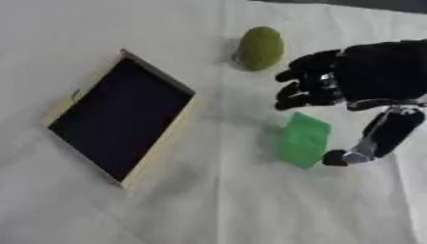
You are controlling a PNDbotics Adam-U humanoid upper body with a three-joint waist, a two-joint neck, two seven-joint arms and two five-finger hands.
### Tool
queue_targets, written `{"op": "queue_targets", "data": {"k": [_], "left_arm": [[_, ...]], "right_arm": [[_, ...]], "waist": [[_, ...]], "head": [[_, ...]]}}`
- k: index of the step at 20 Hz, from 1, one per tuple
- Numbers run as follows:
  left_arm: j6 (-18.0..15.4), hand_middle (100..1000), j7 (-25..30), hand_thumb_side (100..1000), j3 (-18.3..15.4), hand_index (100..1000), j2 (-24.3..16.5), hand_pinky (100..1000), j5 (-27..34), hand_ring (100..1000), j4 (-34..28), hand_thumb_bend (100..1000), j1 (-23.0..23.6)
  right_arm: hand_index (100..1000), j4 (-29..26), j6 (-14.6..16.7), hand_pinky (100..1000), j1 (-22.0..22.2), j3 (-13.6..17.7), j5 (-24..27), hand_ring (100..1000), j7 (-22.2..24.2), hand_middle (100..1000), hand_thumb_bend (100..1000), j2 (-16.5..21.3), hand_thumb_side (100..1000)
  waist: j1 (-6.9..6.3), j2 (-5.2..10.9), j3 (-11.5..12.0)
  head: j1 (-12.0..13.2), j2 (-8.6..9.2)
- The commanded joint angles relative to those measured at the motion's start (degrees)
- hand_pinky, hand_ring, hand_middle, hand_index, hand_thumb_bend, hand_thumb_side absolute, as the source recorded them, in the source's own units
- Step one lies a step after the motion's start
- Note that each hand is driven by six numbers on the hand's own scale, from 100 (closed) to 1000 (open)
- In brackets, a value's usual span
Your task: Pick up objects on the table and place them in the box.
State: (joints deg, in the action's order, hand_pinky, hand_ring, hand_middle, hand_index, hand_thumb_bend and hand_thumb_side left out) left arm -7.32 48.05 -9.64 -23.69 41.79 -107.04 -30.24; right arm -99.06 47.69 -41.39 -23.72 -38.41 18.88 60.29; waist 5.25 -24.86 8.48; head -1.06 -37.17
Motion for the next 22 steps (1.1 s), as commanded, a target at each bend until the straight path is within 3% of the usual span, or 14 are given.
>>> {"op": "queue_targets", "data": {"k": [1,13,22], "left_arm": [[0.0,832,0.2,672,0.0,850,-1.2,887,-0.2,801,-0.8,100,-0.5],[0.3,834,0.3,672,0.0,850,-1.1,888,-0.2,804,-0.8,100,-0.4],[2.1,837,0.4,672,-0.1,849,-1.2,889,0.1,804,-0.7,100,-0.2]], "right_arm": [[973,0.6,4.3,967,-1.1,0.4,-0.5,988,4.1,873,349,1.1,695],[963,2.0,4.3,964,-2.3,-1.1,-0.4,984,6.6,862,289,0.1,660],[967,0.9,4.3,963,-2.7,-1.5,2.1,983,9.8,871,298,0.4,675]], "waist": [[-0.23,1.1,0.0],[-0.21,1.0,0.0],[0.06,1.02,-0.1]], "head": [[0.1,0.77],[0.2,0.81],[0.4,0.65]]}}
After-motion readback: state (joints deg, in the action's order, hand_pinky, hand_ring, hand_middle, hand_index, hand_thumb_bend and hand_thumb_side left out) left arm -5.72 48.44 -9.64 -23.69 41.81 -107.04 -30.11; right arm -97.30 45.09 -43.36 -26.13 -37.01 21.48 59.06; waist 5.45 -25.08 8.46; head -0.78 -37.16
